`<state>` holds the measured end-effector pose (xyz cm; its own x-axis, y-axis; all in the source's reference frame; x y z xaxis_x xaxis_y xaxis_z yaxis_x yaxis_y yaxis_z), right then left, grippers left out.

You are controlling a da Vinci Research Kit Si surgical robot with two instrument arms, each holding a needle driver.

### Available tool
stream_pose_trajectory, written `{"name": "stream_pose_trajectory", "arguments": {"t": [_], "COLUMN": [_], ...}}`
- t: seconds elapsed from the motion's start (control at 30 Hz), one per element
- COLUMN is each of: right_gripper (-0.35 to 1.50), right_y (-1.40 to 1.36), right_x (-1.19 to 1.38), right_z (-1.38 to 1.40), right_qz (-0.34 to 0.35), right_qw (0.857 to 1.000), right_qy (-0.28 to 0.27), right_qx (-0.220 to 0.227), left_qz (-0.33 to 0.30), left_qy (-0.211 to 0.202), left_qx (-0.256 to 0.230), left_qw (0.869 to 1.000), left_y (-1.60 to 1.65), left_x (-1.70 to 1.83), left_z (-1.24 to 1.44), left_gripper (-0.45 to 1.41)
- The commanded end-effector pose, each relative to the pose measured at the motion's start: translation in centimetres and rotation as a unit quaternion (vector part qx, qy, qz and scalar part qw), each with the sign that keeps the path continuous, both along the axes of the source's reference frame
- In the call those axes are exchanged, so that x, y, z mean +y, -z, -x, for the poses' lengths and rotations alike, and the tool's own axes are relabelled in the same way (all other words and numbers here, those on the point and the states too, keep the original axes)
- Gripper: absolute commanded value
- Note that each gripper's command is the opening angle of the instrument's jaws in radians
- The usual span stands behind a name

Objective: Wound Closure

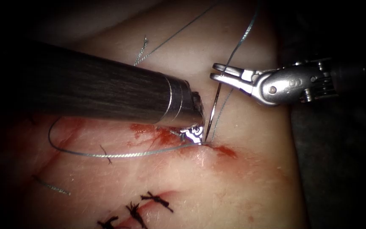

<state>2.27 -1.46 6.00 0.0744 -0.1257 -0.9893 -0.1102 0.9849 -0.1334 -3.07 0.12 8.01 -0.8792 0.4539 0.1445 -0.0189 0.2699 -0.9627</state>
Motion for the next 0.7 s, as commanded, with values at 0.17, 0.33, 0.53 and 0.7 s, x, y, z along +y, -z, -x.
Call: {"name": "stream_pose_trajectory", "arguments": {"t": [0.17,0.33,0.53,0.7], "right_gripper": [-0.35,-0.35,-0.35,-0.35], "right_y": [-0.06,-0.07,-0.09,-0.10], "right_x": [-0.02,-0.02,-0.02,-0.03], "right_z": [-0.02,-0.02,-0.03,-0.04], "right_qz": [0.000,0.001,0.002,0.002], "right_qw": [1.000,1.000,1.000,1.000], "right_qy": [0.016,0.017,0.016,0.016], "right_qx": [-0.003,-0.003,-0.003,-0.004], "left_qz": [0.000,0.000,-0.001,-0.001], "left_qy": [0.000,0.000,-0.001,-0.001], "left_qx": [0.000,0.000,0.000,-0.001], "left_qw": [1.000,1.000,1.000,1.000], "left_y": [-0.05,-0.05,-0.05,-0.04], "left_x": [-0.01,-0.01,-0.01,0.00], "left_z": [0.04,0.04,0.04,0.04], "left_gripper": [-0.45,-0.45,-0.45,-0.45]}}
